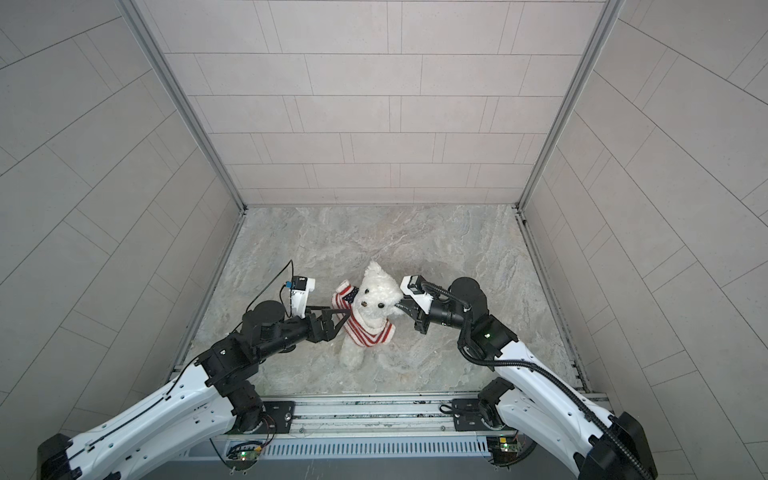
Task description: Dress the teddy bear
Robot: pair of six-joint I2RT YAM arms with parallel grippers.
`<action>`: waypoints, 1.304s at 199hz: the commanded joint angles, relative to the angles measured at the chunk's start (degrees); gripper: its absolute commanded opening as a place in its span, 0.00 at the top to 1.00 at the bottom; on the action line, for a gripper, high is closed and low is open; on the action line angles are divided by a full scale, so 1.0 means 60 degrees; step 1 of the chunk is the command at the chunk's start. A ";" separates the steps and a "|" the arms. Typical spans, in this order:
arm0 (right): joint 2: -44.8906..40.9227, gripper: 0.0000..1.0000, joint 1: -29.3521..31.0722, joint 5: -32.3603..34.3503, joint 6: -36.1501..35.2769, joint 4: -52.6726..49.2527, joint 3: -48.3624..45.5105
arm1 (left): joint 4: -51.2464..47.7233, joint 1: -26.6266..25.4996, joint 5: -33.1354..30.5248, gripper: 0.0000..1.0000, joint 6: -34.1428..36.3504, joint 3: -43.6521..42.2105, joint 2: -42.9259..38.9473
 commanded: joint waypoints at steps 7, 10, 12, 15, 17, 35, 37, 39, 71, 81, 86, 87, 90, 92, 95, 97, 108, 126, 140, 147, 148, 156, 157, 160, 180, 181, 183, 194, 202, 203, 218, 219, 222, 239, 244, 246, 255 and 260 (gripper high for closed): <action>0.0266 1.00 -0.0008 -0.0759 -0.1126 0.1206 0.0600 | -0.0153 0.0148 0.0111 0.22 -0.0075 0.0316 -0.0323; 0.0291 1.00 -0.0008 -0.0760 -0.1126 0.1267 0.0597 | -0.0160 0.0163 0.0111 0.25 -0.0089 0.0309 -0.0352; 0.0308 1.00 -0.0019 -0.0760 -0.1128 0.1311 0.0600 | -0.0161 0.0164 0.0111 0.26 -0.0088 0.0296 -0.0354; 0.0326 1.00 -0.0022 -0.0760 -0.1128 0.1381 0.0586 | -0.0161 0.0183 0.0111 0.29 -0.0096 0.0293 -0.0381; 0.0324 1.00 -0.0023 -0.0760 -0.1128 0.1416 0.0575 | -0.0161 0.0191 0.0122 0.31 -0.0111 0.0277 -0.0390; 0.0367 1.00 -0.0052 -0.0637 -0.1175 0.1634 0.0499 | -0.0203 0.0245 0.0111 0.55 -0.0140 0.0257 -0.0485; 0.0375 1.00 -0.0059 -0.0631 -0.1184 0.1637 0.0498 | -0.0205 0.0251 0.0114 0.58 -0.0130 0.0257 -0.0482; 0.0370 1.00 -0.0061 -0.0600 -0.1197 0.1638 0.0505 | -0.0205 0.0252 0.0112 0.61 -0.0138 0.0257 -0.0493; 0.0325 1.00 -0.0139 -0.0644 -0.1443 0.1521 0.0502 | -0.0264 0.0267 -0.0017 0.90 -0.0101 0.0227 -0.0598; 0.0273 1.00 -0.0167 -0.0676 -0.1497 0.1528 0.0471 | -0.0235 0.0268 -0.0035 0.94 -0.0122 0.0204 -0.0613; 0.0254 1.00 -0.0169 -0.0723 -0.1548 0.1521 0.0451 | -0.0221 0.0268 -0.0047 0.95 -0.0126 0.0199 -0.0621; 0.0245 1.00 -0.0176 -0.0742 -0.1558 0.1521 0.0445 | -0.0220 0.0267 -0.0049 0.94 -0.0126 0.0191 -0.0624; 0.0237 1.00 -0.0176 -0.0764 -0.1589 0.1524 0.0429 | -0.0220 0.0267 -0.0050 0.94 -0.0126 0.0185 -0.0627; 0.0214 1.00 -0.0189 -0.0798 -0.1613 0.1522 0.0426 | -0.0209 0.0267 -0.0061 0.94 -0.0123 0.0184 -0.0628; 0.0202 1.00 -0.0205 -0.0835 -0.1643 0.1513 0.0408 | -0.0205 0.0267 -0.0065 0.94 -0.0128 0.0184 -0.0630; 0.0194 1.00 -0.0207 -0.0863 -0.1682 0.1501 0.0399 | -0.0216 0.0275 -0.0072 0.94 -0.0127 0.0184 -0.0636; 0.0111 1.00 -0.0317 -0.1012 -0.1963 0.1360 0.0366 | -0.0233 0.0282 -0.0104 0.96 -0.0086 0.0198 -0.0621; 0.0004 1.00 -0.0650 -0.1352 -0.2201 0.1498 0.0301 | -0.0334 0.0331 -0.0102 0.98 0.0001 0.0249 -0.0565; 0.0092 1.00 -0.0769 -0.1736 -0.2278 0.1953 0.0300 | -0.0421 0.0445 -0.0035 0.96 0.0034 0.0313 -0.0504; 0.0180 1.00 -0.0772 -0.1897 -0.2426 0.2072 0.0367 | -0.0477 0.0530 0.0020 0.95 0.0036 0.0365 -0.0495; 0.0193 1.00 -0.0771 -0.1922 -0.2436 0.2075 0.0381 | -0.0488 0.0545 0.0029 0.95 0.0035 0.0377 -0.0488; 0.0324 1.00 -0.0771 -0.2104 -0.2659 0.1982 0.0547 | -0.0574 0.0688 0.0098 0.91 0.0031 0.0429 -0.0505; 0.0339 1.00 -0.0770 -0.2135 -0.2699 0.1957 0.0559 | -0.0580 0.0705 0.0104 0.91 0.0033 0.0438 -0.0508; 0.0390 1.00 -0.0783 -0.2190 -0.2815 0.1872 0.0636 | -0.0605 0.0750 0.0134 0.88 0.0027 0.0458 -0.0538; 0.0676 1.00 -0.0785 -0.2666 -0.3530 0.1008 0.1242 | -0.0666 0.1102 0.0284 0.67 -0.0064 0.0478 -0.0806; 0.0683 1.00 -0.0792 -0.2687 -0.3545 0.0979 0.1273 | -0.0670 0.1124 0.0300 0.67 -0.0066 0.0478 -0.0827; 0.0699 1.00 -0.0786 -0.2733 -0.3571 0.0920 0.1314 | -0.0666 0.1170 0.0326 0.66 -0.0078 0.0477 -0.0850; 0.0743 1.00 -0.0806 -0.2964 -0.3662 0.0870 0.1430 | -0.0605 0.1451 0.0605 0.64 -0.0204 0.0433 -0.0925; 0.0727 1.00 -0.0801 -0.3077 -0.3690 0.0952 0.1450 | -0.0451 0.1689 0.0892 0.61 -0.0360 0.0372 -0.0936; 0.0730 1.00 -0.0800 -0.3091 -0.3698 0.0973 0.1450 | -0.0430 0.1718 0.0948 0.60 -0.0389 0.0359 -0.0936; 0.0719 1.00 -0.0803 -0.3198 -0.3713 0.1170 0.1465 | 0.0047 0.2118 0.1571 0.55 -0.0752 0.0155 -0.0907; 0.0727 1.00 -0.0801 -0.3202 -0.3717 0.1184 0.1472 | 0.0075 0.2145 0.1603 0.55 -0.0776 0.0148 -0.0892; 0.0740 1.00 -0.0799 -0.3214 -0.3722 0.1224 0.1478 | 0.0154 0.2208 0.1698 0.54 -0.0841 0.0121 -0.0868; 0.0880 1.00 -0.0807 -0.3327 -0.3792 0.1315 0.1599 | 0.0815 0.2418 0.2252 0.53 -0.1210 -0.0118 -0.0784; 0.0933 1.00 -0.0799 -0.3359 -0.3815 0.1328 0.1636 | 0.1017 0.2420 0.2398 0.52 -0.1295 -0.0162 -0.0754; 0.0952 1.00 -0.0806 -0.3366 -0.3829 0.1319 0.1647 | 0.1089 0.2421 0.2470 0.52 -0.1323 -0.0184 -0.0743; 0.1030 1.00 -0.0799 -0.3368 -0.3852 0.1377 0.1677 | 0.1523 0.2421 0.2832 0.51 -0.1520 -0.0276 -0.0644; 0.1054 1.00 -0.0805 -0.3368 -0.3853 0.1423 0.1671 | 0.1755 0.2422 0.3013 0.52 -0.1641 -0.0330 -0.0598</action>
